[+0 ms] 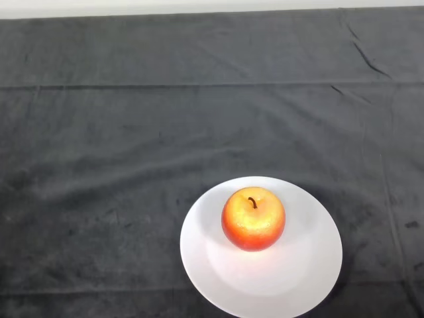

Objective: Move the apple to the plate

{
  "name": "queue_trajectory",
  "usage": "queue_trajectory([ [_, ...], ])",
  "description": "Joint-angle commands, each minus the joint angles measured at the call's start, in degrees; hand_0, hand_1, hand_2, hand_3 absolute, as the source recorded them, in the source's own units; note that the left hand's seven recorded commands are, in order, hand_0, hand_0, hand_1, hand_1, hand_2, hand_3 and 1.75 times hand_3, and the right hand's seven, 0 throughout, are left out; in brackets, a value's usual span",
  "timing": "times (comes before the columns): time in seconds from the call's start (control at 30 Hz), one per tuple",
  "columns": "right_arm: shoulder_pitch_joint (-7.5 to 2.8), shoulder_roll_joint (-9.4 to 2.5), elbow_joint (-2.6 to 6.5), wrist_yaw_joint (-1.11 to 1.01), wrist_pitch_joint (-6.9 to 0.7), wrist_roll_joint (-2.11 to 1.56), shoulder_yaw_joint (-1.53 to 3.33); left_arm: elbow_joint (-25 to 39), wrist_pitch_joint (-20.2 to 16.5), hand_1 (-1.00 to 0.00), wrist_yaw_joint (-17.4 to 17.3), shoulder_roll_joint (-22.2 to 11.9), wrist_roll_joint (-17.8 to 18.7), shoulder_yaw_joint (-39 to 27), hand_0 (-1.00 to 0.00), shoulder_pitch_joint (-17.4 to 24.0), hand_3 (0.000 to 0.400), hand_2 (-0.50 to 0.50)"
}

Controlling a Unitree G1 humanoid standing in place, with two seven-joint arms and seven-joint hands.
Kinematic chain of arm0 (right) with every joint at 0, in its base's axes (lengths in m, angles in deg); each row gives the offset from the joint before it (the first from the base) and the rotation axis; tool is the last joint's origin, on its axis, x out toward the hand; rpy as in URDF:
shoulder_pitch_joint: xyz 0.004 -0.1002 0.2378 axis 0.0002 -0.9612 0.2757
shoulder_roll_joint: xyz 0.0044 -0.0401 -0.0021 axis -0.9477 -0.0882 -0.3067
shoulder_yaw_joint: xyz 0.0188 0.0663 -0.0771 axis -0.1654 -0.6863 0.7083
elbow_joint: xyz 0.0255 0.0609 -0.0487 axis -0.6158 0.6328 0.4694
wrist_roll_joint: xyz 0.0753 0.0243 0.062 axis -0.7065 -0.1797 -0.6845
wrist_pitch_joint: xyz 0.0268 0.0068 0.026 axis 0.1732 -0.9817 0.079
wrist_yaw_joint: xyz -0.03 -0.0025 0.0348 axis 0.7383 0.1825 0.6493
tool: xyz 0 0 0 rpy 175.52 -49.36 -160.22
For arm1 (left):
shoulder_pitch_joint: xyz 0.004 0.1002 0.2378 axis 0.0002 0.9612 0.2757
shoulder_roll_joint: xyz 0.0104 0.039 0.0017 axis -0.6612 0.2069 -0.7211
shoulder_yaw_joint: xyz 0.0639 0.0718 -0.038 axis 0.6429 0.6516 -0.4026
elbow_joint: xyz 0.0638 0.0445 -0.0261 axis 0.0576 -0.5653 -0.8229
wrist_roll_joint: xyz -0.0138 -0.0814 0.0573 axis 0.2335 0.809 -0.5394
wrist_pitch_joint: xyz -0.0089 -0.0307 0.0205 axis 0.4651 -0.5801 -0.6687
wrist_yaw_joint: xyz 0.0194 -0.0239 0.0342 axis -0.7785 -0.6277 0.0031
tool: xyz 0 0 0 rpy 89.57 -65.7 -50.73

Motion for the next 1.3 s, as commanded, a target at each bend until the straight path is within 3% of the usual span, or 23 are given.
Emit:
queue_trajectory([
  [0.03,-0.23,0.67,-0.09,-0.09,0.33,-0.95,-1.04,-2.9,1.7,0.00,0.0,-0.4,0.7,-1.3,0.00,-0.8,0.000,0.00],
  [1.3,-0.22,0.67,-0.07,-0.10,0.33,-0.94,-1.05,-2.6,1.5,0.00,0.5,-0.3,0.5,-0.5,0.00,-0.8,0.000,0.00],
])
